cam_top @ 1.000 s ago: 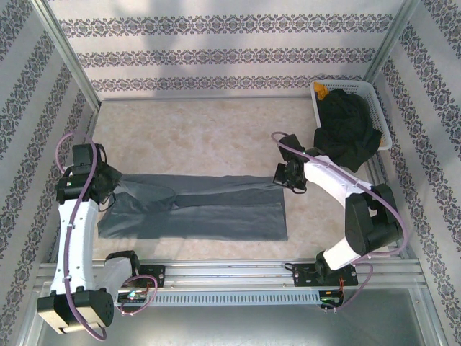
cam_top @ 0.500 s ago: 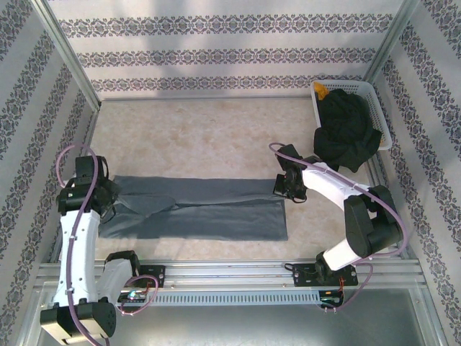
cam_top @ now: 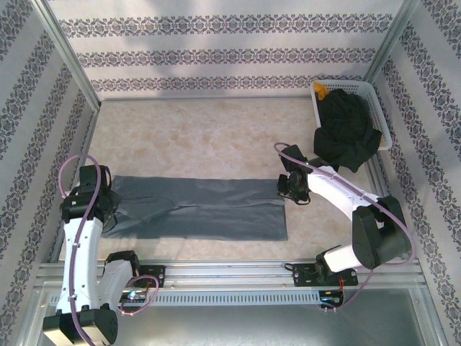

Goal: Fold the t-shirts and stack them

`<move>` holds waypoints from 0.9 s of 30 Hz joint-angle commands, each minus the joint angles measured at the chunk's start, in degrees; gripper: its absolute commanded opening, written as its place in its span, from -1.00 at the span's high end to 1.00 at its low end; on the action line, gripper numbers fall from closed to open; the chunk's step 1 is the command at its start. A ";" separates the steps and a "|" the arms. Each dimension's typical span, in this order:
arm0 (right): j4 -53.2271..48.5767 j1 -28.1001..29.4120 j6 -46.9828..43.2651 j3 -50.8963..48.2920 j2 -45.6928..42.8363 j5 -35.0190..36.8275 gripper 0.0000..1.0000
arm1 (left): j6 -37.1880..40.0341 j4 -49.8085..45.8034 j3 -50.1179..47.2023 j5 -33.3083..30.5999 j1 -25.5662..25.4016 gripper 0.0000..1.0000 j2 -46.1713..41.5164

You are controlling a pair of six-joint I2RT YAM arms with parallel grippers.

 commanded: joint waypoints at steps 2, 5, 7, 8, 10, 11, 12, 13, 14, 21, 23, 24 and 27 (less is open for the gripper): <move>0.64 -0.27 2.88 1.16 1.39 -2.53 0.48 | -1.29 -1.82 -0.82 -2.29 0.67 1.00 -0.69; 1.87 -0.08 3.95 1.36 4.02 -4.52 0.51 | -1.55 -2.15 -1.19 -2.32 0.67 1.00 -0.70; 2.46 0.08 3.83 1.43 5.81 -5.61 0.56 | -1.83 -2.42 -1.53 -2.51 0.67 1.00 -0.95; 2.55 0.13 3.44 1.50 6.54 -6.48 0.62 | -1.95 -2.52 -1.68 -2.53 0.67 1.00 -1.26; 1.46 0.18 2.49 1.56 7.89 -7.37 0.75 | -2.01 -2.76 -2.08 -2.71 0.67 1.00 -1.71; 0.70 0.29 1.85 1.45 8.30 -7.55 0.83 | -2.00 -2.87 -2.29 -2.83 0.67 1.00 -1.87; 0.14 0.27 1.26 1.08 8.63 -7.59 0.86 | -2.10 -2.94 -2.51 -2.92 0.67 1.00 -2.05; -0.56 0.21 0.64 0.54 8.67 -7.39 0.89 | -2.19 -3.03 -2.81 -2.87 0.67 1.00 -2.22; -0.94 0.00 0.11 -0.12 8.67 -7.35 0.92 | -2.35 -2.95 -3.35 -2.76 0.67 1.00 -2.27; -1.65 -1.75 -2.23 -1.70 8.82 -6.16 0.95 | -4.74 -3.57 -6.67 -1.72 0.67 1.00 -2.63; -1.97 -1.76 -2.70 -0.42 9.42 -5.45 0.95 | -6.33 -3.87 -8.12 -1.04 0.67 1.00 -2.97; -2.30 -1.75 -2.83 0.13 9.61 -5.13 0.94 | -7.14 -4.01 -8.77 -0.56 0.67 1.00 -3.17; -3.51 -1.52 -3.31 1.48 10.08 -3.58 0.94 | -9.98 -4.54 -10.90 0.32 0.67 1.00 -4.07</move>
